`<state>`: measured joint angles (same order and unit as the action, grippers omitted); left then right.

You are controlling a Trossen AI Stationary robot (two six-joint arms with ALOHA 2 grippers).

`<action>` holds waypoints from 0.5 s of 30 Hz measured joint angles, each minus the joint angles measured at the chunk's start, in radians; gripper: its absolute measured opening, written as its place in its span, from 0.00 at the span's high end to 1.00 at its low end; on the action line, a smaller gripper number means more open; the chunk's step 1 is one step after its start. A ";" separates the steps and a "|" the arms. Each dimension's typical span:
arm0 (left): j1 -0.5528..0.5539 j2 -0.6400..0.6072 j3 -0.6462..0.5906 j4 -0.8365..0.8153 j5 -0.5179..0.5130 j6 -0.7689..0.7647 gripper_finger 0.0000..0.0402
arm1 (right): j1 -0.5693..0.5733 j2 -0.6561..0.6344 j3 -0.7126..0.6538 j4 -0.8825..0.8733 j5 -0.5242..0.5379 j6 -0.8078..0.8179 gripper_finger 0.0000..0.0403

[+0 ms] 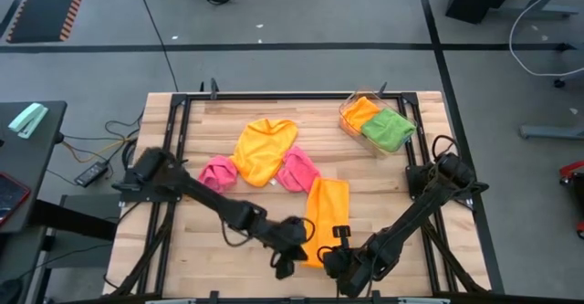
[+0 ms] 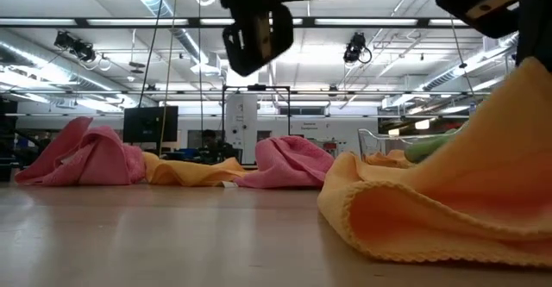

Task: Fold microfiber towels
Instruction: Fold the bottom orange towel

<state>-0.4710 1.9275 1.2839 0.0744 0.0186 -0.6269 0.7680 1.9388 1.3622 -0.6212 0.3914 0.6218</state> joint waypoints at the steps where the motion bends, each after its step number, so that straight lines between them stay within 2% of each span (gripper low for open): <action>1: -0.009 0.024 0.000 0.035 0.000 -0.005 0.91 | 0.005 0.000 0.000 -0.008 0.002 0.010 0.98; 5: -0.037 0.098 -0.001 0.185 -0.036 0.029 0.92 | 0.019 -0.002 0.000 -0.016 0.005 0.049 0.98; 11: -0.072 0.136 -0.045 0.512 -0.282 0.212 0.98 | 0.035 -0.002 0.000 -0.041 0.025 0.109 0.98; 15: -0.073 0.141 -0.157 0.606 -0.356 0.127 0.96 | 0.056 -0.002 0.000 -0.058 0.031 0.164 0.98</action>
<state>-0.5444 2.0683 1.1270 0.6807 -0.3370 -0.4997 0.8236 1.9373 1.3617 -0.6793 0.4228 0.7859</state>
